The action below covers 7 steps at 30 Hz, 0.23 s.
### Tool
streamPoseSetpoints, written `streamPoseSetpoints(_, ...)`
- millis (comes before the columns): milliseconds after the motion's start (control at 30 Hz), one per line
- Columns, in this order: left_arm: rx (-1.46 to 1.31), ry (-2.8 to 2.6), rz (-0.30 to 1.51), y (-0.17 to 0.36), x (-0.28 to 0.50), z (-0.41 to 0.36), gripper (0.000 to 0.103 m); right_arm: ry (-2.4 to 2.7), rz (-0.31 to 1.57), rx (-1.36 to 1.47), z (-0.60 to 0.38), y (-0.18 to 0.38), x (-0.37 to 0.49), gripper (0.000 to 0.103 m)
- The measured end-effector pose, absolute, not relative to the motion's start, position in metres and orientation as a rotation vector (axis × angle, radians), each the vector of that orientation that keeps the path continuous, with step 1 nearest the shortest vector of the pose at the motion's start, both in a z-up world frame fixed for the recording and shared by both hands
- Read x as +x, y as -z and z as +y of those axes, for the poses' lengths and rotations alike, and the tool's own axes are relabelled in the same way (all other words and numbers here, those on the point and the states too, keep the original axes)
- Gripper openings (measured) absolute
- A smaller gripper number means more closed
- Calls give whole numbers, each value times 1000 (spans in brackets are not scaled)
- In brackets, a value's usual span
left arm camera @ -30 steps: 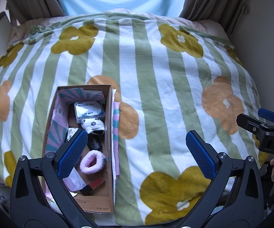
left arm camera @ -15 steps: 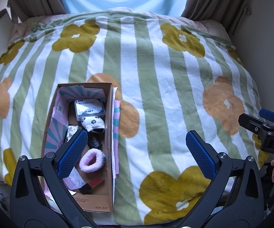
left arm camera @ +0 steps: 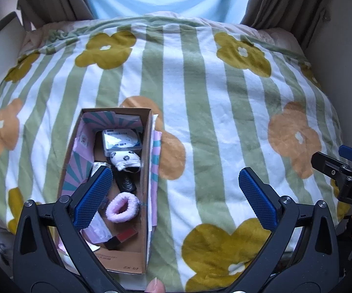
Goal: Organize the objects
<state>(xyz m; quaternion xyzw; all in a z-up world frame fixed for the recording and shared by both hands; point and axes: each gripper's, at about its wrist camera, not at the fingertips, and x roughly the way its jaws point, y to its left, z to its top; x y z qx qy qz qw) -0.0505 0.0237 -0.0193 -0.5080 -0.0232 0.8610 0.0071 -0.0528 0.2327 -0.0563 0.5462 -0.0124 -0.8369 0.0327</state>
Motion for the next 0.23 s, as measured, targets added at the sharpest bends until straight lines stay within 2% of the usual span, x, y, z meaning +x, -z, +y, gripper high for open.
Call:
streamPoseSetpoints(100,-1561,-2760,10,14,-48,27,103,2575,-37,1682,233,57,-53,102)
streamPoseSetpoints(233,-1540,-2780,26,12,-47,27,103,2576,-40,1682,233,57,-53,102)
